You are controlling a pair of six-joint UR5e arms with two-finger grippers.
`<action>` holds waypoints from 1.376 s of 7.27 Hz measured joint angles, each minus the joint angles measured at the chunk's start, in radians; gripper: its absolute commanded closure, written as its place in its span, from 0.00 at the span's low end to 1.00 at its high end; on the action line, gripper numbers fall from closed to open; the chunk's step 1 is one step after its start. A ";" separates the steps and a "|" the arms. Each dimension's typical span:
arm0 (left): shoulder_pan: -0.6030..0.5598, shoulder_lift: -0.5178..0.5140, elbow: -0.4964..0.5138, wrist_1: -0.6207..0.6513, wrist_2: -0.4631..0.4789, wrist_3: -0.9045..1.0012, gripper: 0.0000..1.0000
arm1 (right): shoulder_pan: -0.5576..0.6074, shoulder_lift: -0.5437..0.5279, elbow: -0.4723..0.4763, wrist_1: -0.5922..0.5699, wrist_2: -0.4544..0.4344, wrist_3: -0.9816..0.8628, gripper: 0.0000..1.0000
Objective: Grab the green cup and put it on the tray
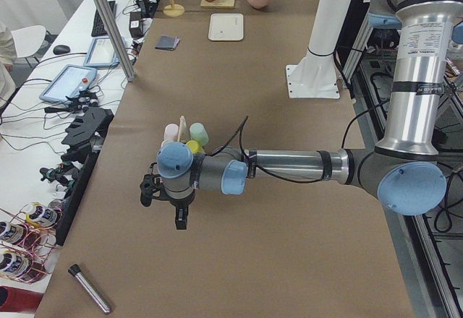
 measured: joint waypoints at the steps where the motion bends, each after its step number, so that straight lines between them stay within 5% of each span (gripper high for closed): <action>1: 0.000 0.000 0.000 0.000 0.000 0.000 0.02 | 0.000 0.000 -0.001 0.000 0.002 -0.001 0.00; 10: 0.000 0.002 0.001 0.000 0.000 0.000 0.02 | -0.174 0.071 -0.002 0.007 0.011 0.124 0.00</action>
